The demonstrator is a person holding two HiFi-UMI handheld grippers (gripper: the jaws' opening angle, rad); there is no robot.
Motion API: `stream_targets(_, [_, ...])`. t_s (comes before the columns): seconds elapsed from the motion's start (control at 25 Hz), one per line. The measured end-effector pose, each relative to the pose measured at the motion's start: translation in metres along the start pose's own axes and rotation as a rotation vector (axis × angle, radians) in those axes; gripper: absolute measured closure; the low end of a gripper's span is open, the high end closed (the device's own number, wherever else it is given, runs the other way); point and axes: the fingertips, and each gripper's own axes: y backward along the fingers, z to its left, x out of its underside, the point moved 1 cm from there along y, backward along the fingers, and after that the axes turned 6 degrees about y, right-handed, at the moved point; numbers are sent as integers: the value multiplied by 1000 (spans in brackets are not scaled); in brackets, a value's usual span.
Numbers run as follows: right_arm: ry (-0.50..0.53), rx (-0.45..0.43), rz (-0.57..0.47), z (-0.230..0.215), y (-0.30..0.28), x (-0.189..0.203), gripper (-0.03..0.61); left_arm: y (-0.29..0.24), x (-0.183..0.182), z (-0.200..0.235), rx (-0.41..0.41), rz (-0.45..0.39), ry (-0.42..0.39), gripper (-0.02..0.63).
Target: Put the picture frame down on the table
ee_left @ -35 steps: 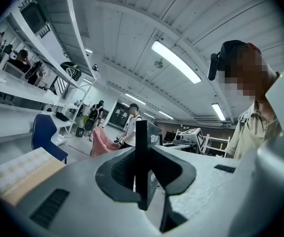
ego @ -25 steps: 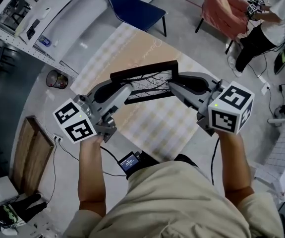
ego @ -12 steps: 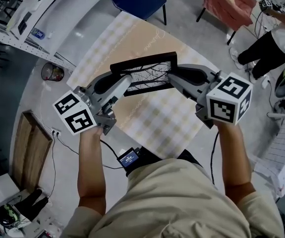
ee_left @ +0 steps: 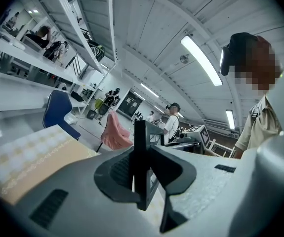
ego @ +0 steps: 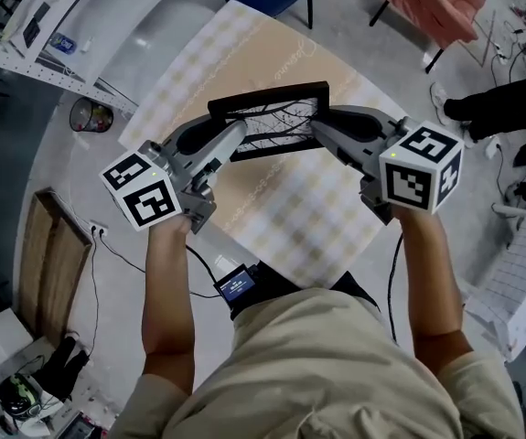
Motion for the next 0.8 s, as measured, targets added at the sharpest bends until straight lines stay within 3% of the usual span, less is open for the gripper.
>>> stream_targets(0.8, [-120,24,117,-56,-70,60,505,-18,43,91,-58,57,121,531])
